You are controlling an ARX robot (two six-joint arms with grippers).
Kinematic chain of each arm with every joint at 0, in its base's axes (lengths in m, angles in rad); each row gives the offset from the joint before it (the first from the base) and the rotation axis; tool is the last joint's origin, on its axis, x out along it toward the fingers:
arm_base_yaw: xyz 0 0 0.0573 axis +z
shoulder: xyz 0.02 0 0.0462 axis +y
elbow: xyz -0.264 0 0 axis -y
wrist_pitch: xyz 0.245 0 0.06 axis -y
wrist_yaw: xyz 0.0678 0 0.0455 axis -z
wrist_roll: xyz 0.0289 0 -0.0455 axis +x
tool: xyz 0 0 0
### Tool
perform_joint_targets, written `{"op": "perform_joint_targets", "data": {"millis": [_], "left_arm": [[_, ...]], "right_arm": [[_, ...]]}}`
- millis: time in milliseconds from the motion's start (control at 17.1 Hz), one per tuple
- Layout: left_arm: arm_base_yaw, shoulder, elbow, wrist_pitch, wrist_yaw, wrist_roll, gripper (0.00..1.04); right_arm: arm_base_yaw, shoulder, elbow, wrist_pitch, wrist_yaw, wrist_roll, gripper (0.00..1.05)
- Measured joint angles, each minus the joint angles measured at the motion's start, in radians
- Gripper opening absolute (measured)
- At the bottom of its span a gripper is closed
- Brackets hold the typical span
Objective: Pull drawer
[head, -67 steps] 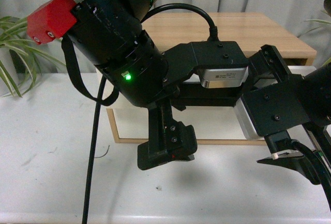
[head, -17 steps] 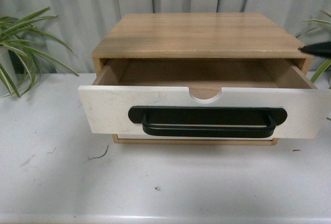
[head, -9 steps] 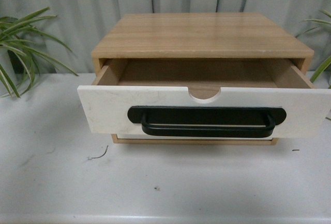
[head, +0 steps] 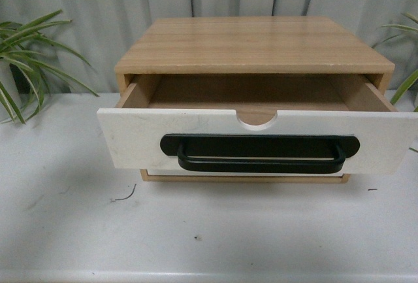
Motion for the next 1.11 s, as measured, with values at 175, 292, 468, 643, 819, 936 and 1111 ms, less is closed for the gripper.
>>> {"op": "perform_joint_targets", "data": {"millis": [175, 292, 468, 643, 819, 936, 1111], "left_arm": [[-0.048, -0.107, -0.136, 0.026, -0.068, 0.0, 0.1], [-0.08, -0.167, -0.2, 0.027, -0.092, 0.003, 0.02], [-0.171, -0.263, -0.269, 0.001, -0.194, 0.003, 0.02], [-0.187, -0.498, -0.365, -0.136, -0.205, 0.006, 0.02], [-0.187, -0.588, -0.4, -0.184, -0.205, 0.006, 0.02], [-0.187, -0.613, -0.4, -0.198, -0.205, 0.006, 0.02], [-0.187, -0.629, -0.4, -0.219, -0.205, 0.006, 0.02]], "right_arm": [[0.065, -0.232, -0.175, 0.0, 0.05, -0.008, 0.2], [0.089, -0.285, -0.257, 0.003, 0.084, -0.008, 0.02], [0.194, -0.38, -0.332, -0.005, 0.166, -0.011, 0.02], [0.186, -0.598, -0.444, -0.124, 0.181, -0.011, 0.02], [0.186, -0.68, -0.481, -0.158, 0.181, -0.011, 0.02], [0.186, -0.704, -0.481, -0.175, 0.18, -0.011, 0.02], [0.186, -0.726, -0.481, -0.19, 0.18, -0.011, 0.02]]}}
